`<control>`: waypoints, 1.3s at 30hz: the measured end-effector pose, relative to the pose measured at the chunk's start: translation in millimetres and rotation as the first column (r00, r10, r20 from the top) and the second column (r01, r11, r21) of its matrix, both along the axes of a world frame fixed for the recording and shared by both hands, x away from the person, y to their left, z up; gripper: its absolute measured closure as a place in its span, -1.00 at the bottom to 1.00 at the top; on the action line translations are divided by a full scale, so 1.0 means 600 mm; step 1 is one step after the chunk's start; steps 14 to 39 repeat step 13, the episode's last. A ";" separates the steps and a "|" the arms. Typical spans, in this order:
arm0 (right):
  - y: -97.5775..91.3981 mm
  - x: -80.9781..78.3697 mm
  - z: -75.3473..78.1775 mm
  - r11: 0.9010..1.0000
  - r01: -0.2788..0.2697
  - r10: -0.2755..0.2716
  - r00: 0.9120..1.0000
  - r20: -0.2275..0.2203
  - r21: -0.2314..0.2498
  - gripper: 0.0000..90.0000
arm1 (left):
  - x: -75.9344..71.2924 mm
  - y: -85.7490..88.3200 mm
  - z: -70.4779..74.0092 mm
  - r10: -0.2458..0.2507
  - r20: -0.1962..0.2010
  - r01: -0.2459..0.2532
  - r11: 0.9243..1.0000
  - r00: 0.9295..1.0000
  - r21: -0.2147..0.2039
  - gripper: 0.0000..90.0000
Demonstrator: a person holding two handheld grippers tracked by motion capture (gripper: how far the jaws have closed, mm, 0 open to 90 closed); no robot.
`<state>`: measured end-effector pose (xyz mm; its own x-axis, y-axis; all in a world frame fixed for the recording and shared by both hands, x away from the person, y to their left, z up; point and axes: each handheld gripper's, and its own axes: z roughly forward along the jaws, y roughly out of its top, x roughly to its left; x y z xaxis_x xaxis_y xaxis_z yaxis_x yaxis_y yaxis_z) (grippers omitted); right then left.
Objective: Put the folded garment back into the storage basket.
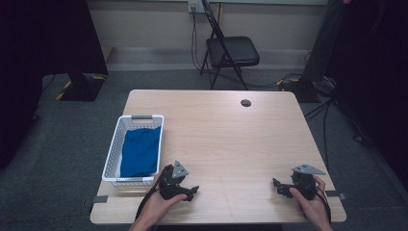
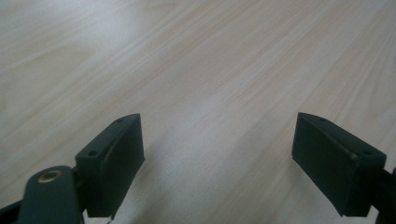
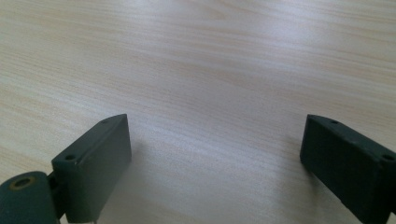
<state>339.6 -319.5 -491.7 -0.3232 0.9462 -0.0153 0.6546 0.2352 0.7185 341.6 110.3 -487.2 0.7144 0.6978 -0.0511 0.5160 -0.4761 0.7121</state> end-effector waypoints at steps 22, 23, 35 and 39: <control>0.000 0.000 0.000 1.000 -0.005 0.005 1.000 -0.001 0.000 -0.83 | 0.003 0.003 -0.013 0.003 0.045 -0.003 1.000 0.999 -0.001 -0.72; 0.000 0.000 0.000 1.000 -0.005 0.005 1.000 -0.001 0.000 -0.83 | 0.003 0.003 -0.013 0.003 0.045 -0.003 1.000 0.999 -0.001 -0.72; 0.000 0.000 0.000 1.000 -0.005 0.005 1.000 -0.001 0.000 -0.83 | 0.003 0.003 -0.013 0.003 0.045 -0.003 1.000 0.999 -0.001 -0.72; 0.000 0.000 0.000 1.000 -0.005 0.005 1.000 -0.001 0.000 -0.83 | 0.003 0.003 -0.013 0.003 0.045 -0.003 1.000 0.999 -0.001 -0.72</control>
